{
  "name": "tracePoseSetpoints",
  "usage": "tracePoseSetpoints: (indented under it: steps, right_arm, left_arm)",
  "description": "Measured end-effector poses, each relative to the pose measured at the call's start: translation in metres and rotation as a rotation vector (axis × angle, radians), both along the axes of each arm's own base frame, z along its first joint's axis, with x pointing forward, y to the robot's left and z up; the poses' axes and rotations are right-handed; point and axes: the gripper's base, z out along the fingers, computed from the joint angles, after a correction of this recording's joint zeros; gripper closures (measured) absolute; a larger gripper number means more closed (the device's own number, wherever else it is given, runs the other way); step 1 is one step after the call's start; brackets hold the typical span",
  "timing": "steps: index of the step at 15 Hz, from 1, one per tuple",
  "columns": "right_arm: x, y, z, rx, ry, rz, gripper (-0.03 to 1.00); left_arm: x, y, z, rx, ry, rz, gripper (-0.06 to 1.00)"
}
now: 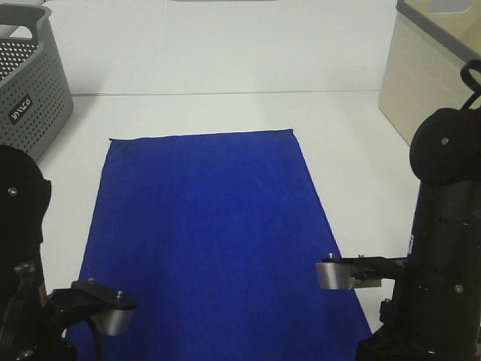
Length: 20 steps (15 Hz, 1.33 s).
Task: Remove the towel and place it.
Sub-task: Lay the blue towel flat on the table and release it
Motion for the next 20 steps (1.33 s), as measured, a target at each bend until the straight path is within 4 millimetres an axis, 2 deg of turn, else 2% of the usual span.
tracePoseSetpoints:
  steps: [3, 5, 9, 14, 17, 19, 20]
  right_arm:
    - [0.000, -0.001, -0.018, -0.041, 0.068, 0.009, 0.95]
    - [0.000, -0.001, -0.022, -0.048, 0.087, 0.012, 0.95]
    - [0.001, 0.001, -0.022, -0.039, 0.084, -0.003, 0.95]
    - [0.001, 0.002, -0.021, -0.031, 0.092, -0.019, 0.94]
    - [0.001, 0.003, -0.021, -0.028, 0.093, -0.023, 0.82]
    - [0.001, 0.003, -0.021, -0.025, 0.095, -0.030, 0.67]
    - [0.001, 0.004, -0.021, -0.021, 0.097, -0.039, 0.60]
  left_arm:
    - [0.012, -0.012, -0.007, -0.009, 0.020, -0.005, 0.94]
    - [0.021, -0.019, -0.014, -0.004, 0.031, -0.010, 0.94]
    - [0.020, -0.020, -0.029, 0.048, 0.126, -0.024, 0.94]
    - [0.017, -0.019, -0.024, 0.057, 0.190, -0.033, 0.94]
    - [0.017, -0.019, -0.024, 0.057, 0.194, -0.031, 0.94]
    - [0.017, -0.019, -0.024, 0.058, 0.195, -0.030, 0.87]
    - [0.017, -0.019, -0.024, 0.059, 0.195, -0.028, 0.79]
